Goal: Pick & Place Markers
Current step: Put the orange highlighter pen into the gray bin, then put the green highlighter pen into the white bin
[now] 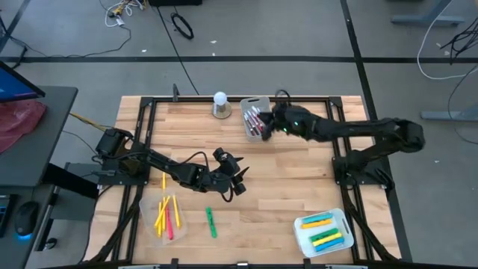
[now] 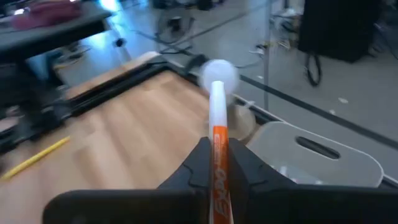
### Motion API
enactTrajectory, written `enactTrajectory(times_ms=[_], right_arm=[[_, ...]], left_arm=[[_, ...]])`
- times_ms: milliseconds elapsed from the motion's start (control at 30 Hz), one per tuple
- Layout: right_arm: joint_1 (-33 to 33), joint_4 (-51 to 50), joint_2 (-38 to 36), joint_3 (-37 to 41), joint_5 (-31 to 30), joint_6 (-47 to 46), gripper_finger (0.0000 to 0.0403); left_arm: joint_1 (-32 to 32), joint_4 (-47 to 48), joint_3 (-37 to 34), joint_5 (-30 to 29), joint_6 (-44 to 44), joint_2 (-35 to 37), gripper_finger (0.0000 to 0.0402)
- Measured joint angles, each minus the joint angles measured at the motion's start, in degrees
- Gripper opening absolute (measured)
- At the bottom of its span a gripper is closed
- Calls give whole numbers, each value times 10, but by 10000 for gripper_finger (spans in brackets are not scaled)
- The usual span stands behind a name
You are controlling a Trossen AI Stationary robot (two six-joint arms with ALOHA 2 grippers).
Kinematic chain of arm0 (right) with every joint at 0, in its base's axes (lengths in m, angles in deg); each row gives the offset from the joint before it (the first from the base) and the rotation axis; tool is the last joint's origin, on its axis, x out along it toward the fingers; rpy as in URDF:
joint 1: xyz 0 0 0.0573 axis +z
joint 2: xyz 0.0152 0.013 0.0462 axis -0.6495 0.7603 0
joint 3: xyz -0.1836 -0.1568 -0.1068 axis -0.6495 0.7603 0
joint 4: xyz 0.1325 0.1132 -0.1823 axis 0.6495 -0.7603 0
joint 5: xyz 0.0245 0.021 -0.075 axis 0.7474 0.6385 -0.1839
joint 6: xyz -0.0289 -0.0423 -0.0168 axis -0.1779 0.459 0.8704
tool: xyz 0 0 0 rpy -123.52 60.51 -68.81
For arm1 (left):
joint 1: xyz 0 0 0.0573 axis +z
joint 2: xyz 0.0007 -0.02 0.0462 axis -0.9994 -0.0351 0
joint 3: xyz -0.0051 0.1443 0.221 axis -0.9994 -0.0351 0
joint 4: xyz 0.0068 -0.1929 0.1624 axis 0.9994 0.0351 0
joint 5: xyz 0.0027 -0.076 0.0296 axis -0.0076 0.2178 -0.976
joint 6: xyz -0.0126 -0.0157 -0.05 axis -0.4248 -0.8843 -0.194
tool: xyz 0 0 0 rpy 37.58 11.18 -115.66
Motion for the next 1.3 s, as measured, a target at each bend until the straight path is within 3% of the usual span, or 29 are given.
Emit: enactTrajectory(times_ms=[233, 367, 600, 1000, 1167, 1300], right_arm=[[-81, 145, 171, -1, 11, -59, 23], [-103, 167, 246, -1, 11, -97, 22], [-120, 174, 296, -1, 11, -116, 37], [-123, 174, 282, -1, 16, -89, 92], [-103, 157, 191, 7, 13, 5, 104], [-51, 146, 87, 48, 16, 71, 102]], left_arm=[[1, 0, 0, 0, 0, 0, 195], [1, 0, 0, 0, 0, 0, 195], [1, 0, 0, 0, 0, 0, 195], [1, 0, 0, 0, -6, 0, 195], [-2, -4, 12, 0, -11, 0, 195], [-20, 8, 46, 6, 39, 0, 195]])
